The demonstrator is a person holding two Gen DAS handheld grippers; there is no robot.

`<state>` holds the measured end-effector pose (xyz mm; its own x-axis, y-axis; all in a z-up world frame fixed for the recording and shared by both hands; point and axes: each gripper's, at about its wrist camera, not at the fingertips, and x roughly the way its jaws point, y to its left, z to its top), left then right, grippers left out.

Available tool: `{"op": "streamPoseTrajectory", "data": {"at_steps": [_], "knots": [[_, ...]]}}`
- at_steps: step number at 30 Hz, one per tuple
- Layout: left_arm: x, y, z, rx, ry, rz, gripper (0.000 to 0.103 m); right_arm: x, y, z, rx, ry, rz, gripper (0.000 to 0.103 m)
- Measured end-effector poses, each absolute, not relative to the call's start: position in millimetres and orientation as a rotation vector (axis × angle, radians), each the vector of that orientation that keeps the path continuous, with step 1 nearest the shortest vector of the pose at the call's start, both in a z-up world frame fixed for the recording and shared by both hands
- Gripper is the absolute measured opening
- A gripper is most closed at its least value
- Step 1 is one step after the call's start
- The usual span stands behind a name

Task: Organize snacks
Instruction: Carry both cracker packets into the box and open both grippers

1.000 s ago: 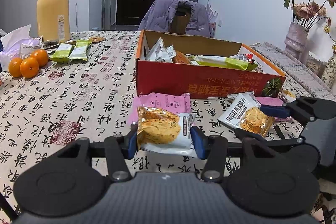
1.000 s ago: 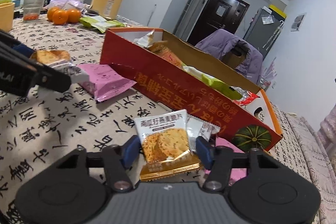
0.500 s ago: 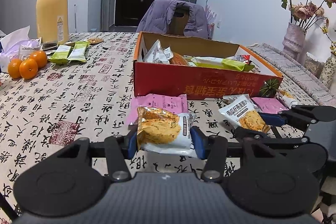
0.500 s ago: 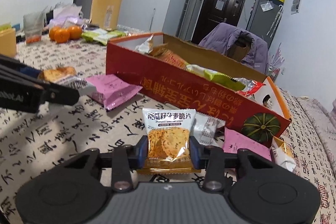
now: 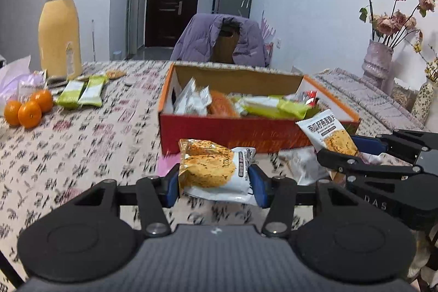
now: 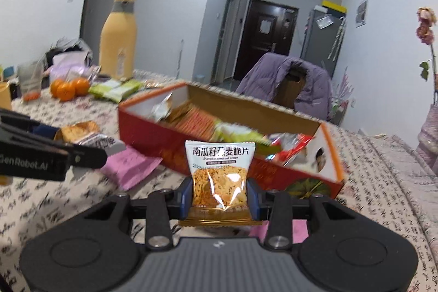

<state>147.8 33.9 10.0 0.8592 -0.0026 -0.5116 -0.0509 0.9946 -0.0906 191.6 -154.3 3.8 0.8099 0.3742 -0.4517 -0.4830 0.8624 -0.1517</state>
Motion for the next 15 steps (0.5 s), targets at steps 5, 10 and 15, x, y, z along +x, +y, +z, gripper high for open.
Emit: {"op": "streamPoseTrajectory", "data": {"at_steps": [5, 10, 15], "knots": [[160, 24, 27, -0.101, 0.487, 0.013, 0.052, 207, -163, 23, -0.236, 0.369, 0.426, 0.039], [178, 14, 43, -0.093, 0.443, 0.005, 0.052, 232, -171, 38, -0.196, 0.344, 0.390, 0.040], [204, 7, 57, -0.077, 0.415, 0.015, 0.052, 261, -176, 48, -0.166, 0.342, 0.368, 0.039]]}}
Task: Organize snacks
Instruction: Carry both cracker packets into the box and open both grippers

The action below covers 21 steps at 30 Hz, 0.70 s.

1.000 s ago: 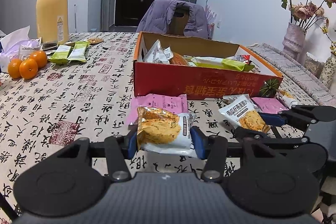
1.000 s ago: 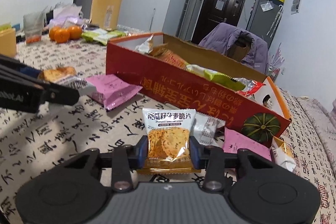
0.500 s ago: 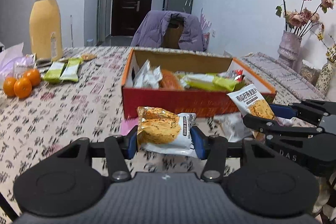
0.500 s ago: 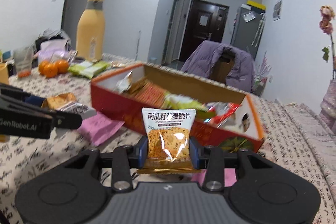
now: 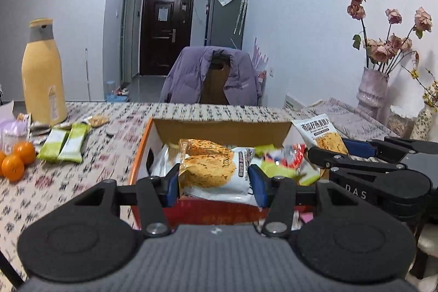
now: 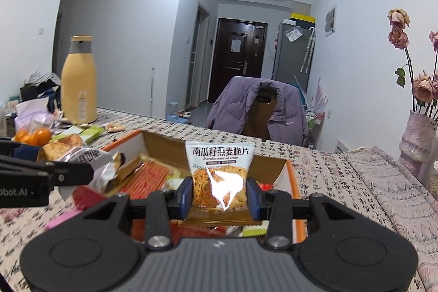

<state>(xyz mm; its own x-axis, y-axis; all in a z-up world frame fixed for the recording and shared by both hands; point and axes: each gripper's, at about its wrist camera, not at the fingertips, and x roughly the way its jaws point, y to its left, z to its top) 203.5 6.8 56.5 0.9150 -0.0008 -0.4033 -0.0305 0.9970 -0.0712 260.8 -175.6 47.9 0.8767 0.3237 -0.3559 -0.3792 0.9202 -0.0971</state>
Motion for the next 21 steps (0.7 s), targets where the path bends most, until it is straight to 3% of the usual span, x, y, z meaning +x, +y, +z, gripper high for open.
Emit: {"op": "streamPoseTrajectory", "data": {"at_steps": [11, 21], "knots": [[270, -6, 73, -0.044, 0.413, 0.063, 0.052, 334, -177, 54, -0.125, 0.394, 0.299, 0.040], [319, -5, 48, -0.048, 0.495, 0.138, 0.052, 379, -178, 25, -0.091, 0.528, 0.250, 0.040]]}}
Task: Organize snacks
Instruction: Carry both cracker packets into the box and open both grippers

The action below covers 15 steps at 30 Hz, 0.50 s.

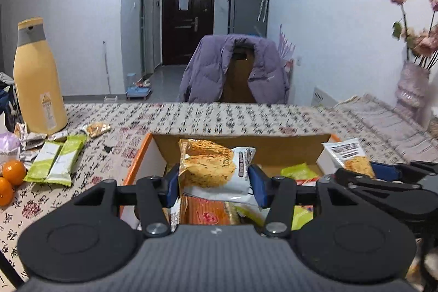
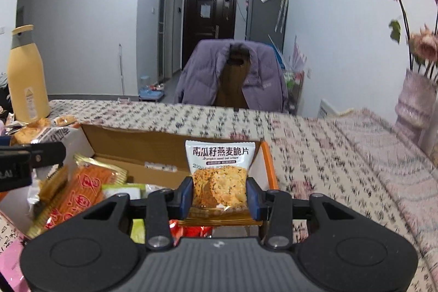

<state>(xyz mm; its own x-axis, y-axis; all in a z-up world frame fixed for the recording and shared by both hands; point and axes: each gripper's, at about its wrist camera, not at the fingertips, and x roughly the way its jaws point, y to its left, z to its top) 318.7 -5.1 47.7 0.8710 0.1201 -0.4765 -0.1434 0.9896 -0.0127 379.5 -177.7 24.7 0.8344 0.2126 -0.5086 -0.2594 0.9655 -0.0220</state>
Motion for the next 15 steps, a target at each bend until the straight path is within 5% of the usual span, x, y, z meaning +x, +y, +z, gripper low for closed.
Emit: {"op": "streamPoseTrajectory", "data": {"at_steps": [6, 8, 10, 15], "knots": [[322, 0, 32, -0.047, 0.534, 0.129, 0.059, 378, -182, 13, -0.065, 0.563, 0.271, 0.044], [319, 3, 32, -0.054, 0.526, 0.145, 0.071, 374, -184, 12, -0.054, 0.557, 0.280, 0.053], [316, 7, 33, -0.071, 0.519, 0.144, 0.077, 372, -188, 12, -0.033, 0.548, 0.288, 0.075], [306, 16, 39, -0.098, 0.465, 0.165, 0.103, 364, -199, 14, -0.003, 0.531, 0.305, 0.098]]}}
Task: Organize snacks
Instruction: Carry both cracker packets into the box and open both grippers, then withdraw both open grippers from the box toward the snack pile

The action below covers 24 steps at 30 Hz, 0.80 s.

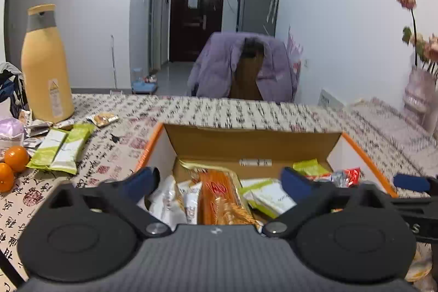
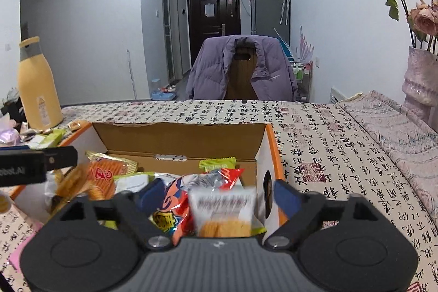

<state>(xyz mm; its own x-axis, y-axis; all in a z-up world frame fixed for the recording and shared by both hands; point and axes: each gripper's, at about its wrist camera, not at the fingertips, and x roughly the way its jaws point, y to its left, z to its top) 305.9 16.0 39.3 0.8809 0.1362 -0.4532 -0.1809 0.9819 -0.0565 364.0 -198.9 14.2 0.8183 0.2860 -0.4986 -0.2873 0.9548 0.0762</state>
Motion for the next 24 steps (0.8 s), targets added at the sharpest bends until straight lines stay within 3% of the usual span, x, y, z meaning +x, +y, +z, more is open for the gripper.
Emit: {"op": "streamPoseTrajectory", "data": {"at_steps": [2, 24], "knots": [[302, 18, 42, -0.112, 0.456, 0.161, 0.103, 360, -204, 16, 0.011, 0.520, 0.306, 0.103], [251, 28, 50, -0.161, 0.421, 0.158, 0.103, 301, -218, 35, 0.008, 0.473, 0.285, 0.103]]}}
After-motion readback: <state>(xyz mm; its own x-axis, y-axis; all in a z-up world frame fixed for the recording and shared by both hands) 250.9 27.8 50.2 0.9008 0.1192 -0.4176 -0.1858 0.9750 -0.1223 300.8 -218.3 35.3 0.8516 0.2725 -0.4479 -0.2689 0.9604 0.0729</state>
